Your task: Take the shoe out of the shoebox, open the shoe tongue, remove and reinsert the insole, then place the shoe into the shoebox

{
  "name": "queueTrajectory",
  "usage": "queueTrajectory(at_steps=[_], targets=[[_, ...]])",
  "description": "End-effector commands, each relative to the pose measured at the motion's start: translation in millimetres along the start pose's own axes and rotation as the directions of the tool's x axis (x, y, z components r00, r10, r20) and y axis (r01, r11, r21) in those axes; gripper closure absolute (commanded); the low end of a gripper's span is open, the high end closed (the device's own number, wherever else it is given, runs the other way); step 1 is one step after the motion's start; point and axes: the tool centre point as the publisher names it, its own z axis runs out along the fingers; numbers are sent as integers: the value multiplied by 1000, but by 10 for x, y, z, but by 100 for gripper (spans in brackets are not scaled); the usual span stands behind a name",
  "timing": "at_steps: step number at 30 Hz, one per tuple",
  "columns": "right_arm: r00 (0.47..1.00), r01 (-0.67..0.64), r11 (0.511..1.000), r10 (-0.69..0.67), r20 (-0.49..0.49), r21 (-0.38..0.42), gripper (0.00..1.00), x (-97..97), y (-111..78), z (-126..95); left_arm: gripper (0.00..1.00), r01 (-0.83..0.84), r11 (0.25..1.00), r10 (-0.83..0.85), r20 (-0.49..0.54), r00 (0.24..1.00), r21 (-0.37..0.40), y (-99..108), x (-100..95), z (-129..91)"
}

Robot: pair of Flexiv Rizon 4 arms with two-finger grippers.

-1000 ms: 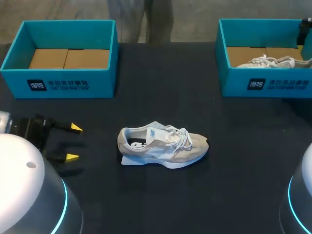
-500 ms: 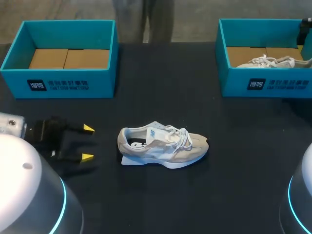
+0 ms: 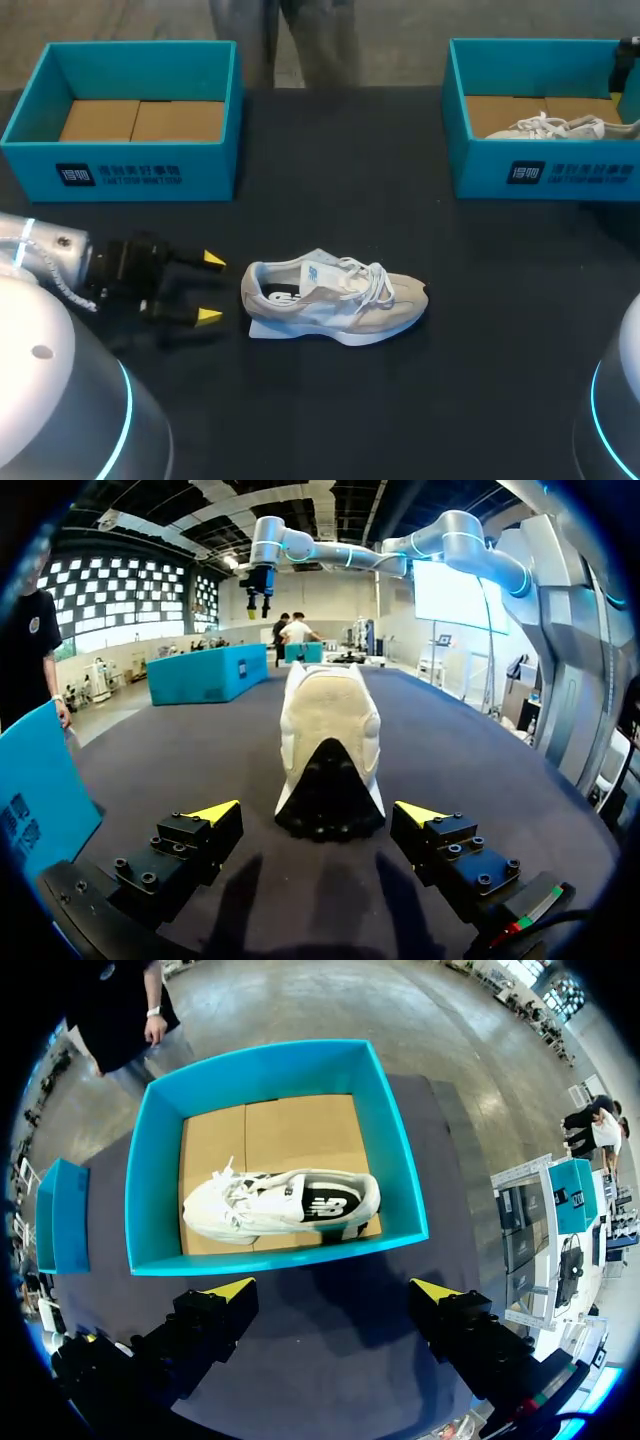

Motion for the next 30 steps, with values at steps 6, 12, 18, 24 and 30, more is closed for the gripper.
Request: queueTrajectory(at_steps=[6, 12, 18, 24, 30], targets=[[1000, 0, 1000, 0, 0, -2, 0, 0, -9, -1, 0, 10, 1000, -10, -45, 999, 13, -57, 14, 261], [1000, 0, 1000, 0, 0, -2, 0, 0, -9, -1, 0, 16, 1000, -15, -75, 997, 17, -71, 55, 454], [1000, 0, 1000, 0, 0, -2, 0, 0, -9, -1, 0, 23, 1000, -21, -83, 996, 21, -60, 54, 515], [1000, 0, 1000, 0, 0, -2, 0, 0, -9, -1, 0, 31, 999, -29, -63, 998, 26, -37, 36, 589], [1000, 0, 1000, 0, 0, -2, 0, 0, -9, -1, 0, 36, 999, -34, -59, 998, 36, -52, 25, 667]])
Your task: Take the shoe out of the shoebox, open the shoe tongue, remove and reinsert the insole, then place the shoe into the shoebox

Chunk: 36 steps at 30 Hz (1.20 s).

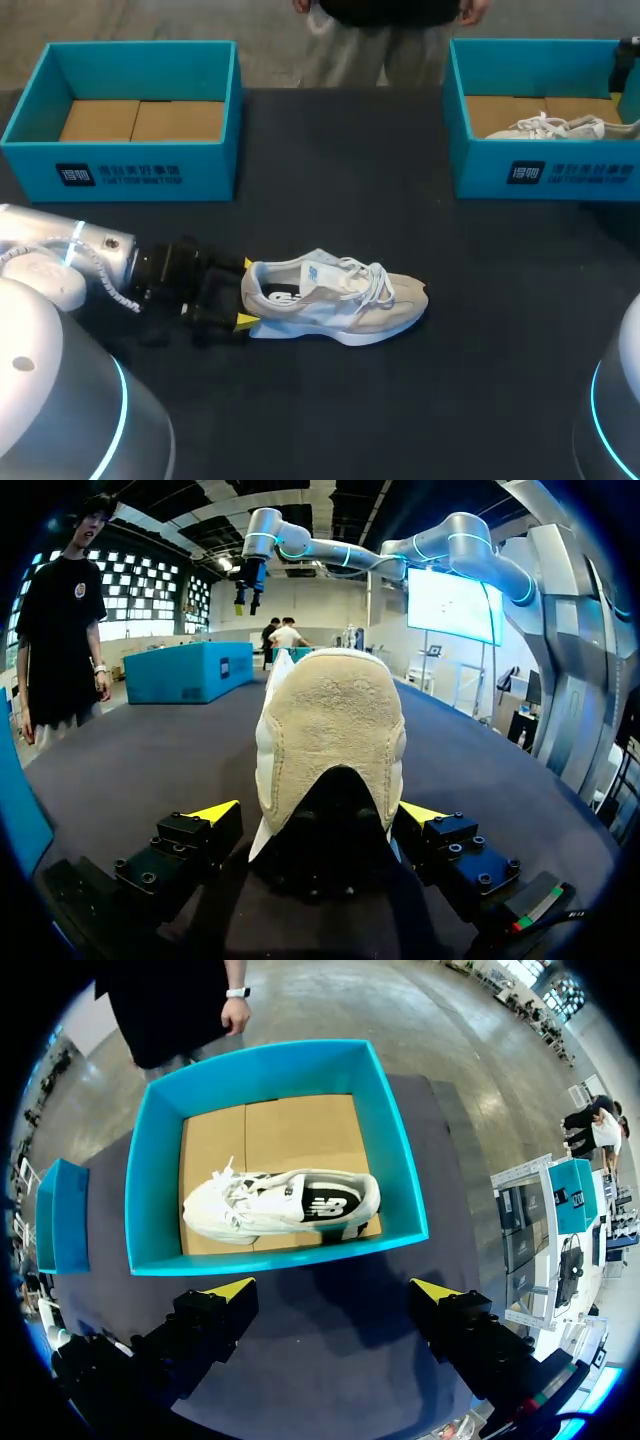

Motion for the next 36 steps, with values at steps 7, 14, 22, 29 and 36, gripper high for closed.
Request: queueTrajectory(at_steps=[7, 14, 22, 29, 36], targets=[[1000, 0, 1000, 0, 0, -2, 0, 0, -9, -1, 0, -3, 1000, 3, 11, 1000, -2, -8, -52, 154], [1000, 0, 1000, 0, 0, -2, 0, 0, -9, -1, 0, 0, 1000, 0, 2, 1000, -7, 4, -50, 226], [1000, 0, 1000, 0, 0, -2, 0, 0, -9, -1, 84, -3, 1000, 3, -9, 1000, -1, 1, -21, 279], [1000, 0, 1000, 0, 0, -2, 0, 0, -9, -1, 100, -3, 1000, 3, -10, 1000, 1, -2, 25, 305], [1000, 0, 1000, 0, 0, -2, 0, 0, -9, -1, 100, 6, 1000, -6, -3, 1000, -9, 6, 48, 307]])
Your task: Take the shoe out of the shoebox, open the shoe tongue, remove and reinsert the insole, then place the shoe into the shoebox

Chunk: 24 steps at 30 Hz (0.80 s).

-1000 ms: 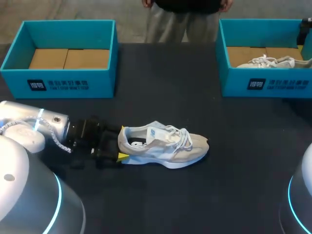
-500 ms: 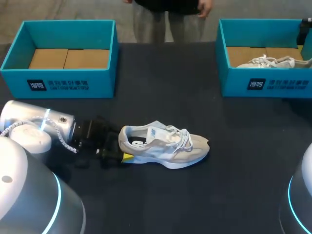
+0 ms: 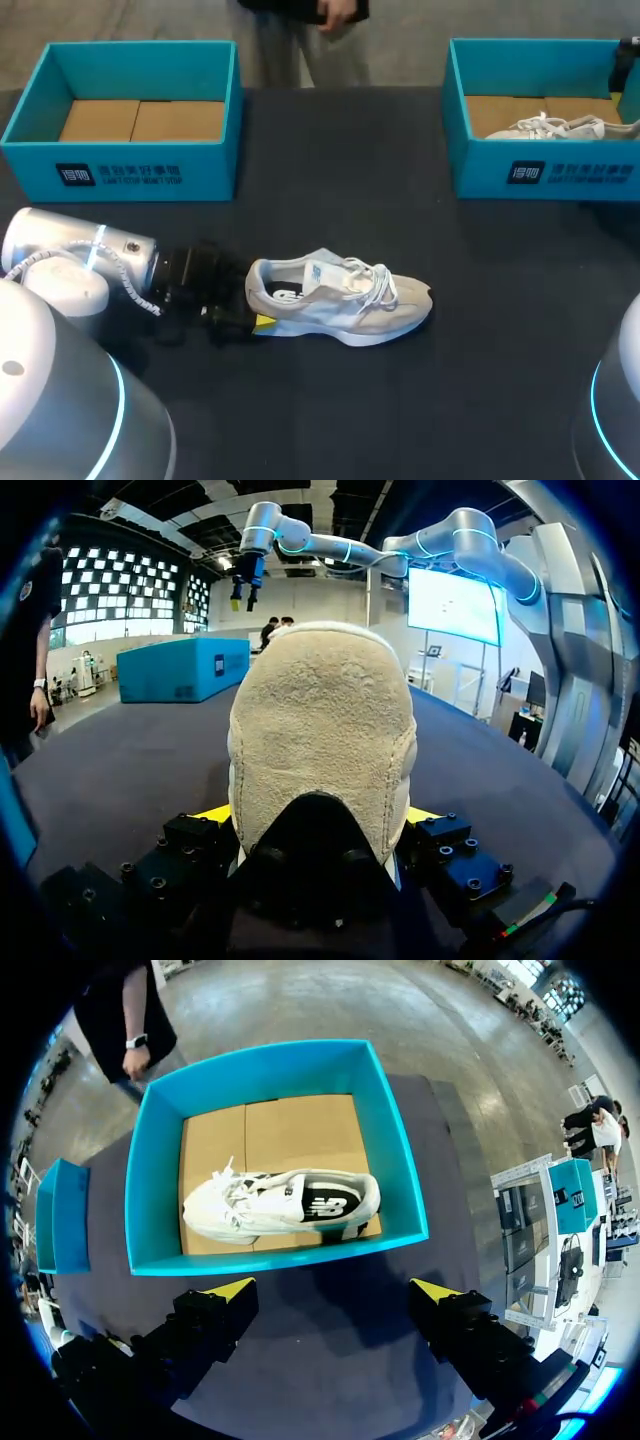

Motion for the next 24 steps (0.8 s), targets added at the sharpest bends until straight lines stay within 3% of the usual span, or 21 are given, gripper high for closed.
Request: queueTrajectory(at_steps=[1, 13, 15, 24], targets=[[1000, 0, 1000, 0, 0, -2, 0, 0, -9, 0, 100, 1, 1000, -1, 4, 1000, -3, 16, 32, 39], [1000, 0, 1000, 0, 0, -2, 0, 0, -9, 0, 100, 1, 1000, -1, 4, 1000, -3, 16, 32, 39], [999, -40, 999, 40, -10, 2, 0, 75, -5, -1, 100, 1, 1000, -1, 4, 1000, -3, 16, 32, 39], [994, -101, 995, 101, 34, 15, 0, 586, -413, -133, 100, 1, 1000, -1, 4, 1000, -3, 16, 32, 39]])
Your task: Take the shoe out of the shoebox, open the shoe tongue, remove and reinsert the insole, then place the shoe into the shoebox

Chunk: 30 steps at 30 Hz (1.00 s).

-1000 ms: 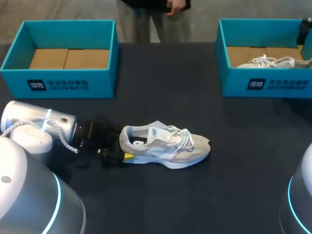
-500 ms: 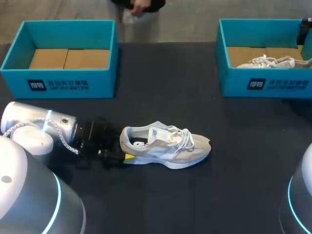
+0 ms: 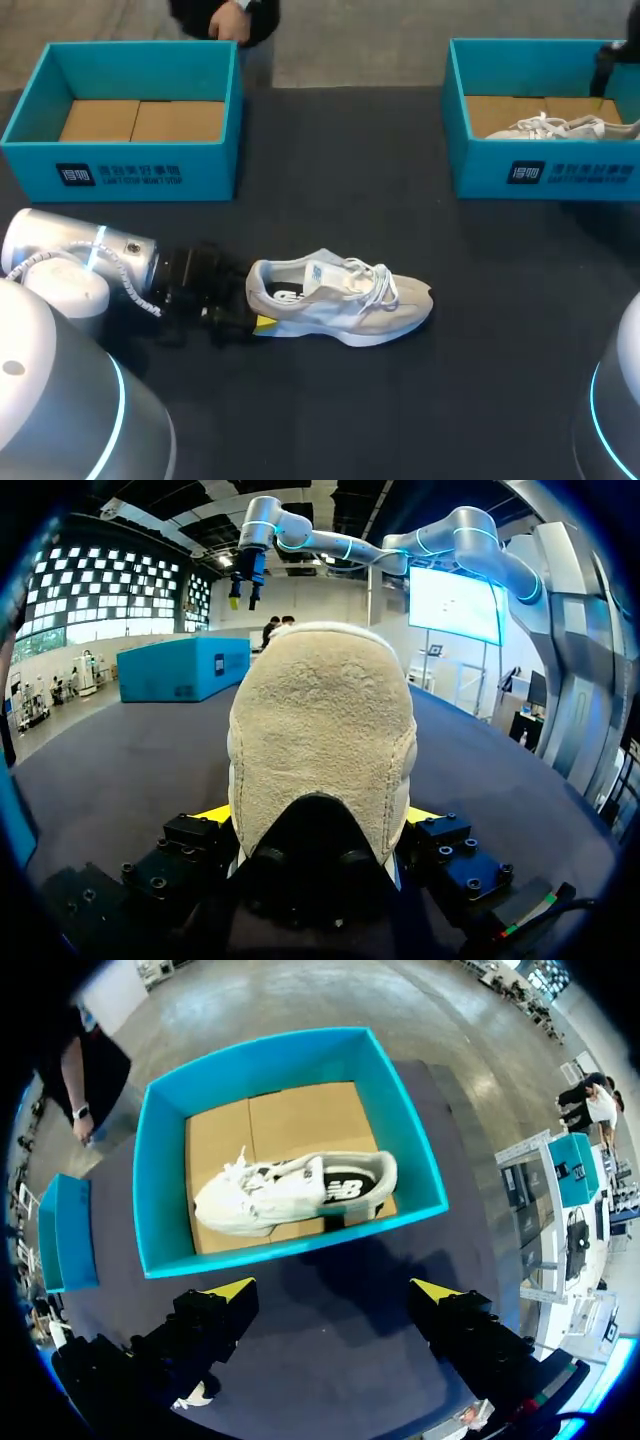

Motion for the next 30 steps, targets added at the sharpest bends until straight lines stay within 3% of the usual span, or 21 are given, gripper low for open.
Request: queueTrajectory(at_steps=[1, 9, 30], targets=[[999, -17, 1000, 17, 36, -12, 0, 239, -253, -119, 100, 0, 1000, 0, 1, 1000, -1, 21, 18, 31], [999, -24, 1000, 24, 26, 1, 0, 717, -813, -330, 100, 0, 1000, 0, 1, 1000, -1, 21, 18, 31], [996, 76, 997, -77, 37, 33, 0, 1983, -2249, -524, 100, 0, 1000, 0, 1, 1000, -1, 21, 18, 31]])
